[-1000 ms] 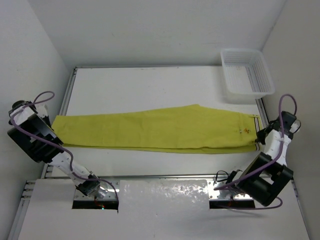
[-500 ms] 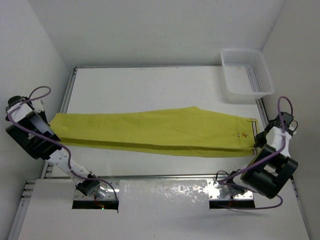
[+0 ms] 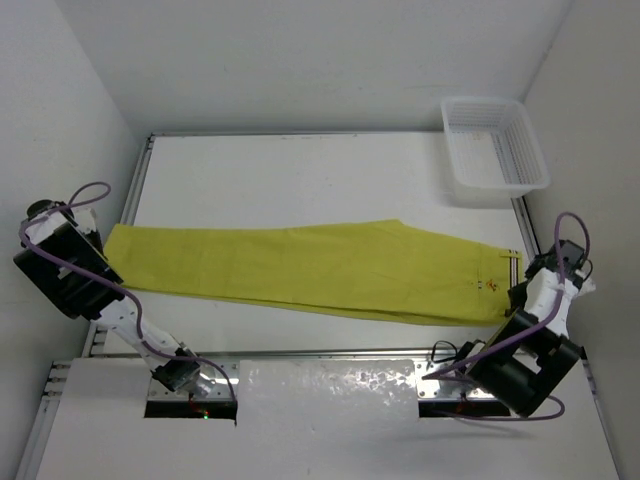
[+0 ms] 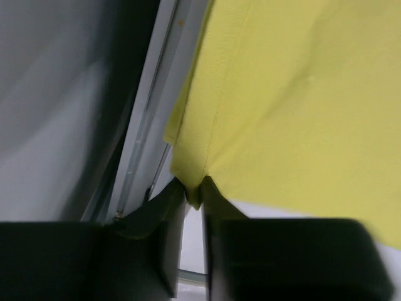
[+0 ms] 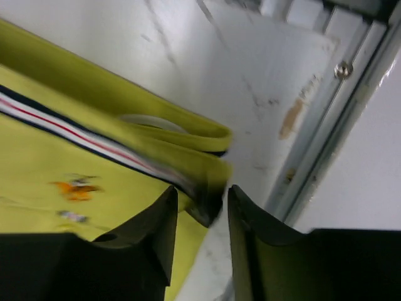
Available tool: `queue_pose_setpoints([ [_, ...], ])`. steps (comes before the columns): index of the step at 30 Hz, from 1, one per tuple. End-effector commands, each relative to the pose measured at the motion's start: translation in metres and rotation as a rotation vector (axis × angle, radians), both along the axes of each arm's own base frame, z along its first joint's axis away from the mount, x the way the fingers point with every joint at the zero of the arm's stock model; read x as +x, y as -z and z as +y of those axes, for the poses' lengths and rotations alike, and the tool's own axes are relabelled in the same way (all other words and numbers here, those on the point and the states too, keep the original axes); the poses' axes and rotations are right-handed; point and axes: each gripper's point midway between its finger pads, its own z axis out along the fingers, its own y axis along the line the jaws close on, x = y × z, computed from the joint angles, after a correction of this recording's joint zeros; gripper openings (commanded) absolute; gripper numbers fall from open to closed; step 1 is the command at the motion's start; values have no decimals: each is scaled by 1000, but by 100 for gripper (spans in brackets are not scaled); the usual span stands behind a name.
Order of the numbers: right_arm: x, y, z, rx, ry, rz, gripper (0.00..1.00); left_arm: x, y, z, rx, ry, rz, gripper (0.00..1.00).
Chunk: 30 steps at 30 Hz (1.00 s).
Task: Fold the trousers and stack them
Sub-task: Fold the trousers
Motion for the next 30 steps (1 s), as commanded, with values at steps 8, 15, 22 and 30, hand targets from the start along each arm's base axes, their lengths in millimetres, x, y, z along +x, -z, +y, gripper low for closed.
queue_pose_setpoints([
  [8,4,-31,-44,-145,47,71,64,7,-4,32,85,-37,-35,63],
  [15,70,-81,-24,-348,-307,-15,61,14,22,17,-40,-125,-76,67],
  [22,119,-27,80,-74,-611,-170,60,6,57,-24,-244,-150,-25,87],
  [30,94,41,90,64,-616,77,59,-19,91,-67,-380,-112,18,51],
])
